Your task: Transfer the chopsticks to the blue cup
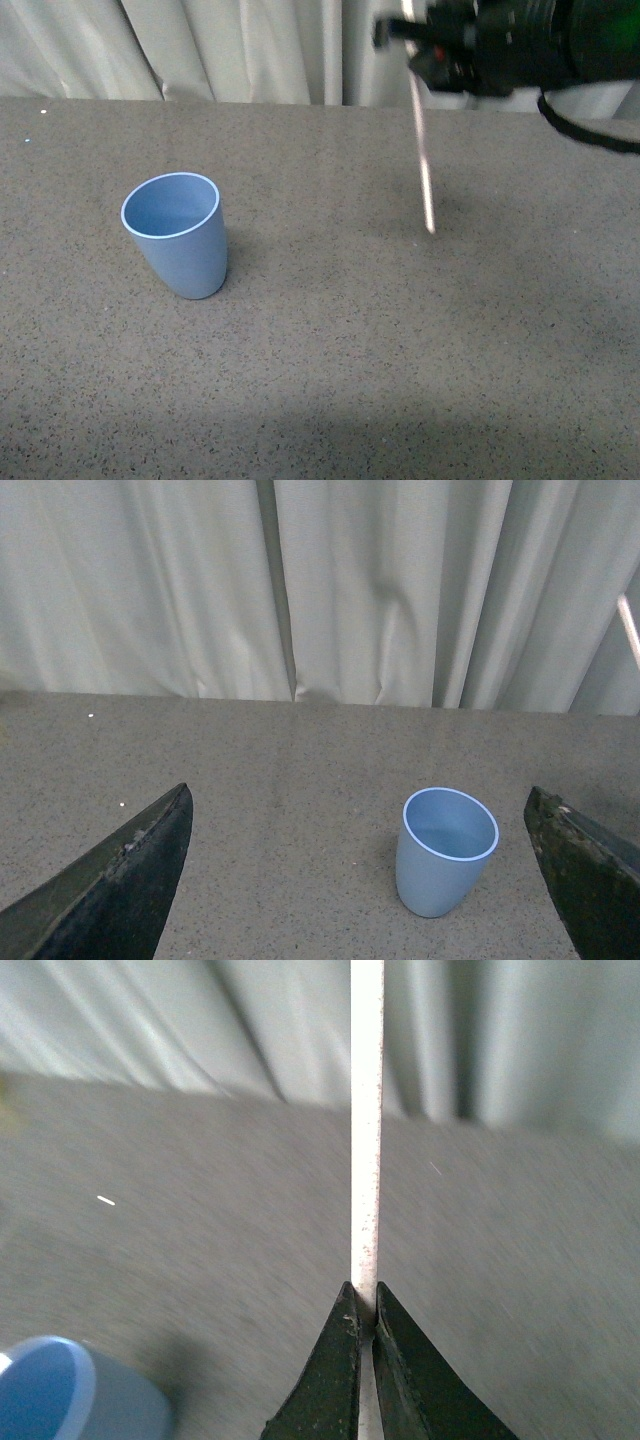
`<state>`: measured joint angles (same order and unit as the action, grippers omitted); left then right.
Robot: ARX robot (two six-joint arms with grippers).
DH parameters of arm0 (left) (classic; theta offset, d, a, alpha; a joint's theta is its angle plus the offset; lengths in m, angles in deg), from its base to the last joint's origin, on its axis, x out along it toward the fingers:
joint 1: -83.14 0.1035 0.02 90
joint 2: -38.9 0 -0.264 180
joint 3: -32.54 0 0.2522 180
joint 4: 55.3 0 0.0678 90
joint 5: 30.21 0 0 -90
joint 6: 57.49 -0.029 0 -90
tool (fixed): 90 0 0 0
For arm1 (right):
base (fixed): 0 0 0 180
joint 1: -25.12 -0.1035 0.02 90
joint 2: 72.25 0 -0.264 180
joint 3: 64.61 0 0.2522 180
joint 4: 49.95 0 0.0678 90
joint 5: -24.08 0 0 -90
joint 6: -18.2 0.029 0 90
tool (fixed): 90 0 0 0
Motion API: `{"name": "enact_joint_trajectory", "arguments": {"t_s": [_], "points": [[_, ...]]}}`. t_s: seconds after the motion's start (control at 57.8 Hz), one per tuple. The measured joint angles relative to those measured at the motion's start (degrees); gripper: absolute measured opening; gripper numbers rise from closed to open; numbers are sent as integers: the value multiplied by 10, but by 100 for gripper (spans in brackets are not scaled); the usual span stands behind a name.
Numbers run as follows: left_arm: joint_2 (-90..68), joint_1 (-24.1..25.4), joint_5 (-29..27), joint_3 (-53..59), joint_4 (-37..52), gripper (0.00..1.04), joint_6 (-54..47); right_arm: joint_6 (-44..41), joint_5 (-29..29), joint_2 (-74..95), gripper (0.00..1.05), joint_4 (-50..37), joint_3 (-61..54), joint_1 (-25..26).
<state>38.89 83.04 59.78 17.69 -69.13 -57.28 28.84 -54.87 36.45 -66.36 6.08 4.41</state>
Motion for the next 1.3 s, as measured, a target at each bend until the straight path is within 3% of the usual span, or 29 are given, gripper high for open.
{"name": "enact_joint_trajectory", "arguments": {"t_s": [0.121,0.45,0.727,1.108,1.299], "points": [[0,0,0,0,0,98,0,1,70,-19,1,-128,-5,-45],[0,0,0,0,0,98,0,19,153,62,1,-247,27,-110],[0,0,0,0,0,98,0,18,155,132,1,-266,87,-146],[0,0,0,0,0,98,0,-17,128,214,1,-266,118,-155],[0,0,0,0,0,98,0,-22,130,211,33,-266,85,-149]]}}
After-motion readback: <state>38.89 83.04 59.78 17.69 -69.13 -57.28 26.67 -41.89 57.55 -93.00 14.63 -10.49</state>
